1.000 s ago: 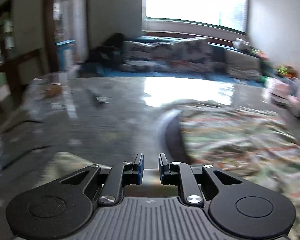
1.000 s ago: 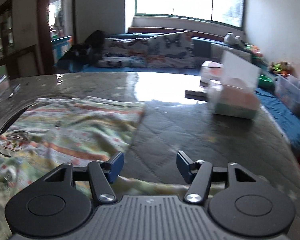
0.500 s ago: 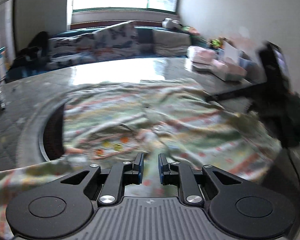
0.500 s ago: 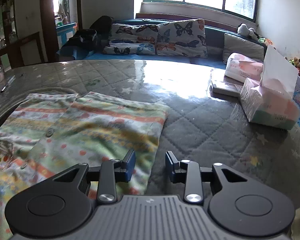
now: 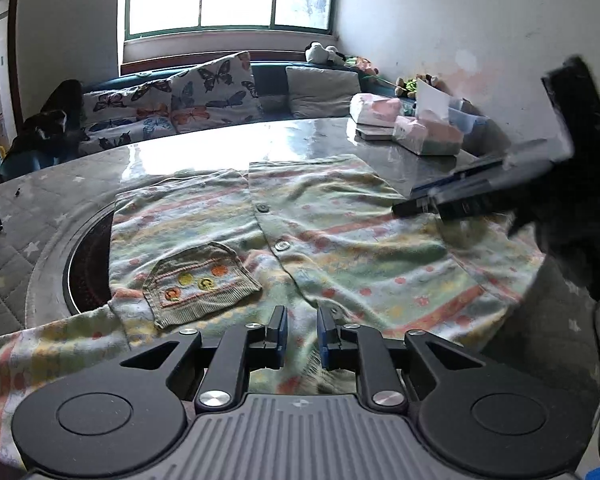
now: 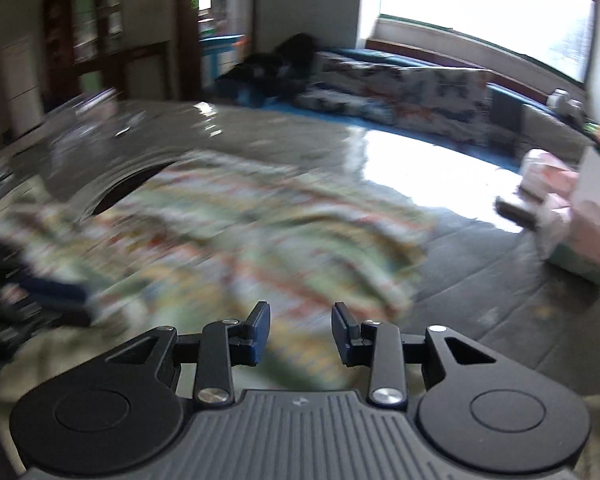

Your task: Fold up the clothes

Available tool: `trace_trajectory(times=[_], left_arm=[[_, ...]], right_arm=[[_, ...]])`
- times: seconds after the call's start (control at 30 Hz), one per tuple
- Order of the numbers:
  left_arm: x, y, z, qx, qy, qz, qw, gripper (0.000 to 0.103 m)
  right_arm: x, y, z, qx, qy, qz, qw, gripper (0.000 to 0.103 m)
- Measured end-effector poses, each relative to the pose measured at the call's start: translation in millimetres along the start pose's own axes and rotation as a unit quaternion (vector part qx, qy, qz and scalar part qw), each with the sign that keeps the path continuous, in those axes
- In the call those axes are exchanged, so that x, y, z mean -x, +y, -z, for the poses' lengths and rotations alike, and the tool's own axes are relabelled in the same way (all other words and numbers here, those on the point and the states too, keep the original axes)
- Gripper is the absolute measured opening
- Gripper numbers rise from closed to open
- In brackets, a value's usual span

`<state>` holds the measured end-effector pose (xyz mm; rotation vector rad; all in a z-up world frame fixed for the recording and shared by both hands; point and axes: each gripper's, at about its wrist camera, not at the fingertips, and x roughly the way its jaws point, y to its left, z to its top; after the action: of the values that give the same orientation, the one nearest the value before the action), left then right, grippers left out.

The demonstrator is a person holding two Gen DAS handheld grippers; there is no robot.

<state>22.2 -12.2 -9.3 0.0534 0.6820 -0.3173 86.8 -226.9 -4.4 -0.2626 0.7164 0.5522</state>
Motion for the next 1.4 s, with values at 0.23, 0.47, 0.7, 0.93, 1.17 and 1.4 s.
trace_trajectory(times=[0.23,0.47,0.7,0.93,1.17,1.4], left_arm=[[5.3,4.1,7.9,0.020,0.000,0.003,0.9998,0.017],[28.1,17.4,10.2,0.047,-0.014,-0.010,0.9987,0.017],[49.8,15.8,21.7,0.047,-0.019,-0.007,0.9987,0.021],[61.8,9.7,25.6,0.035,-0.025,0.004,0.9991,0.024],[63.3,-7.4,28.2,-0.009,-0.024,0.028,0.9993,0.028],[45.5,-33.1,32.7,-0.090,-0.005,0.042,0.9951,0.038]], right_arm=[[24.3,47.6,24.3,0.035,0.003,-0.053,0.998,0.034],[41.8,84.0,36.1,0.064,0.002,-0.103,0.993,0.034],[41.1,110.2,44.5,0.086,-0.009,-0.108,0.990,0.034],[32.7,119.3,45.5,0.099,-0.006,-0.109,0.989,0.032],[47.9,106.6,37.8,0.080,-0.014,-0.109,0.991,0.004],[65.4,85.3,27.4,0.051,-0.028,-0.100,0.993,0.003]])
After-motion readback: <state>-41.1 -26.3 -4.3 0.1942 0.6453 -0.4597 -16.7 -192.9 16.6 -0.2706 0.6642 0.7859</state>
